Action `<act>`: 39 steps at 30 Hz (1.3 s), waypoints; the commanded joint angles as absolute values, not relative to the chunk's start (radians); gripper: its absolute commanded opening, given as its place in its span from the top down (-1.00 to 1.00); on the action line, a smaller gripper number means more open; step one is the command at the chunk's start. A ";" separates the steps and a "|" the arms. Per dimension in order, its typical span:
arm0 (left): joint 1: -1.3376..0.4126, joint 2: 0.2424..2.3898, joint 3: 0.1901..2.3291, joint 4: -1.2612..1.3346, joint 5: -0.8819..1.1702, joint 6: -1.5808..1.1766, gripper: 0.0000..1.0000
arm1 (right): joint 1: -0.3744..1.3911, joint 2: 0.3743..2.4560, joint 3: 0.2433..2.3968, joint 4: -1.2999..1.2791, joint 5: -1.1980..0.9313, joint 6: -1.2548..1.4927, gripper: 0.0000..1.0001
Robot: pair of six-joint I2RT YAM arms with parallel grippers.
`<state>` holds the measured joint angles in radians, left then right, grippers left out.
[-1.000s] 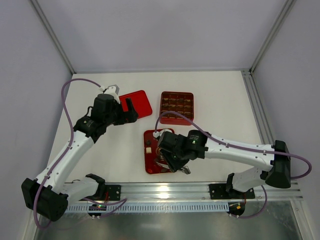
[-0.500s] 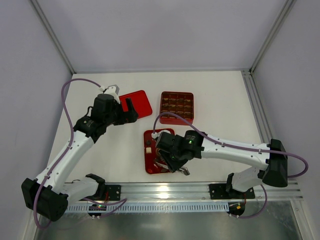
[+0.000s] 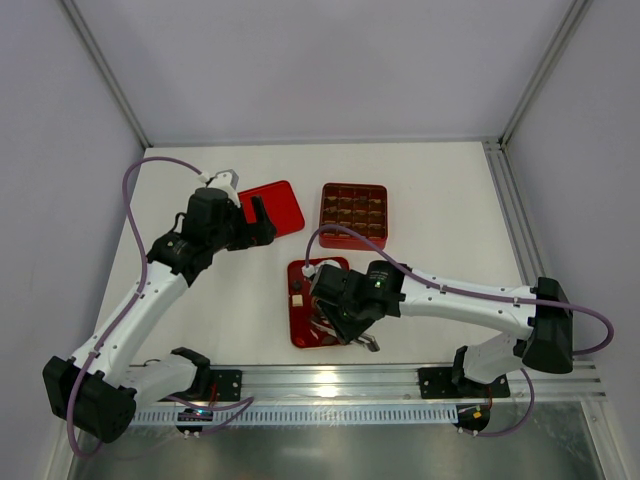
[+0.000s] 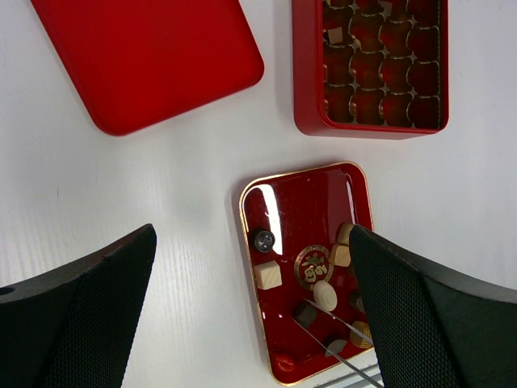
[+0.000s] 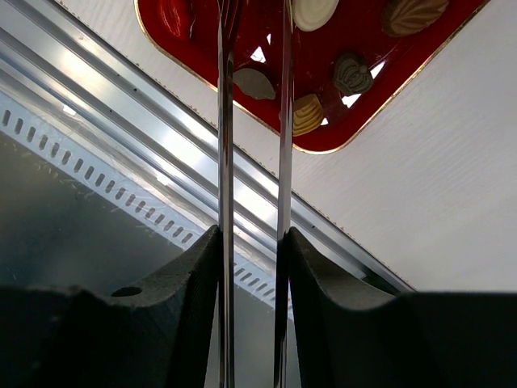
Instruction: Pack the chocolate
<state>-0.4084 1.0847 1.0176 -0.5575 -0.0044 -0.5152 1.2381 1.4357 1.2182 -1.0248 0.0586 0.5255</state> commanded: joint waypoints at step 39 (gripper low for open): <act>-0.410 1.080 1.020 -0.546 -0.018 -0.503 -0.99 | 1.095 1.358 1.384 -1.060 0.143 0.457 0.38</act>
<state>-0.4084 1.0847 1.0176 -0.5579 -0.0067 -0.5152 1.1313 1.4059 1.3251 -1.0710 0.1215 0.4931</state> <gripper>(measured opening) 0.996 0.328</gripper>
